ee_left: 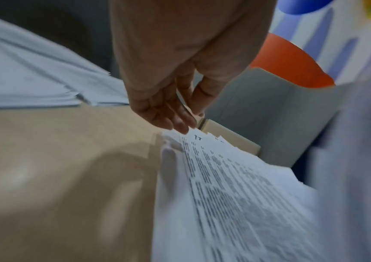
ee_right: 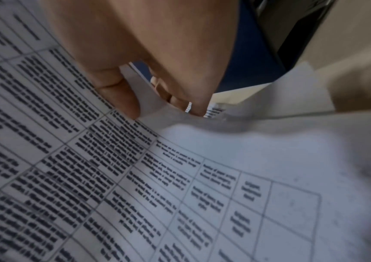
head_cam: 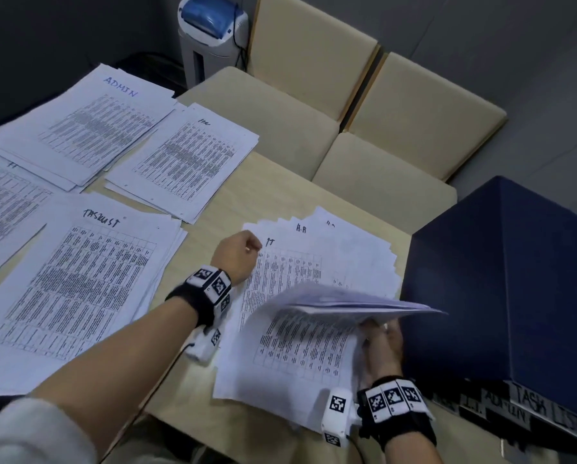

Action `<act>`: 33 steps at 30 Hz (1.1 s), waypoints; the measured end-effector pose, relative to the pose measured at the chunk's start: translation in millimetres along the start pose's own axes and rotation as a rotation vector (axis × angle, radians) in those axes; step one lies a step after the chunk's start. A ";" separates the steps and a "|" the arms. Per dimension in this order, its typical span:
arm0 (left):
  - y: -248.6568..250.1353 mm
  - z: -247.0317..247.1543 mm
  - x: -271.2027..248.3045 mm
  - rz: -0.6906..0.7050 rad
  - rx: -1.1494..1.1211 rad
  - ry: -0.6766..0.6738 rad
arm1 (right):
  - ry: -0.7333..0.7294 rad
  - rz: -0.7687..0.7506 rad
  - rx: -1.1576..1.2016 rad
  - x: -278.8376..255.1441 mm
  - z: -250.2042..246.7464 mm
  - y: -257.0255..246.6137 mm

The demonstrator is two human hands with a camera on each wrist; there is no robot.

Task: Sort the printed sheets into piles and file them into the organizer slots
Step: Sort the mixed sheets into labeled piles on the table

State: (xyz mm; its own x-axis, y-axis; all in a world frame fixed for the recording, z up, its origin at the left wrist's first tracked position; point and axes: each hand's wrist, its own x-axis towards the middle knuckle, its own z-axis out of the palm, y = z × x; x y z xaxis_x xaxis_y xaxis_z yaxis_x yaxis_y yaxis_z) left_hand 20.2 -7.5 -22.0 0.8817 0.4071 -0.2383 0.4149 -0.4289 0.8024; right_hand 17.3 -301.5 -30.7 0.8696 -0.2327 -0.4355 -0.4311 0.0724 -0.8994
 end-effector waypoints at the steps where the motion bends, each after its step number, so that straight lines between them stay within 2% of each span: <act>1: 7.4 0.5 11.4 0.057 0.092 -0.026 | 0.021 0.000 -0.053 0.8 -2.0 -0.2; 4: 29.2 6.5 51.6 0.172 0.333 -0.102 | 0.035 -0.010 -0.206 -0.3 -9.3 -1.4; 8: 46.1 22.6 95.7 0.231 0.527 -0.247 | -0.108 0.072 -0.207 -7.0 -2.0 -2.4; 11: 53.8 35.6 115.3 0.205 0.533 -0.261 | -0.207 0.194 -0.166 1.4 3.8 9.3; 16: 61.2 51.2 128.1 0.103 0.515 -0.227 | -0.157 0.245 -0.414 10.0 -1.7 17.2; 21: 67.2 53.6 130.6 0.054 0.482 -0.226 | -0.171 0.268 -0.275 5.0 -3.0 22.4; 27: 70.4 49.6 130.1 0.175 0.384 -0.221 | -0.141 0.225 -0.276 6.1 4.1 20.6; 33: 79.8 38.0 125.2 0.326 0.593 -0.306 | -0.180 0.194 -0.363 1.5 7.9 12.8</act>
State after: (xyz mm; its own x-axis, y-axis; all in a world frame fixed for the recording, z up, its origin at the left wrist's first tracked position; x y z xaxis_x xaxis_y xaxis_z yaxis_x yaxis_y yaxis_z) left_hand 172.3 -21.4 -8.7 0.9679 -0.0210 -0.2504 0.0968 -0.8884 0.4488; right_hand 14.9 -293.2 -43.2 0.7788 -0.0733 -0.6230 -0.6186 -0.2546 -0.7433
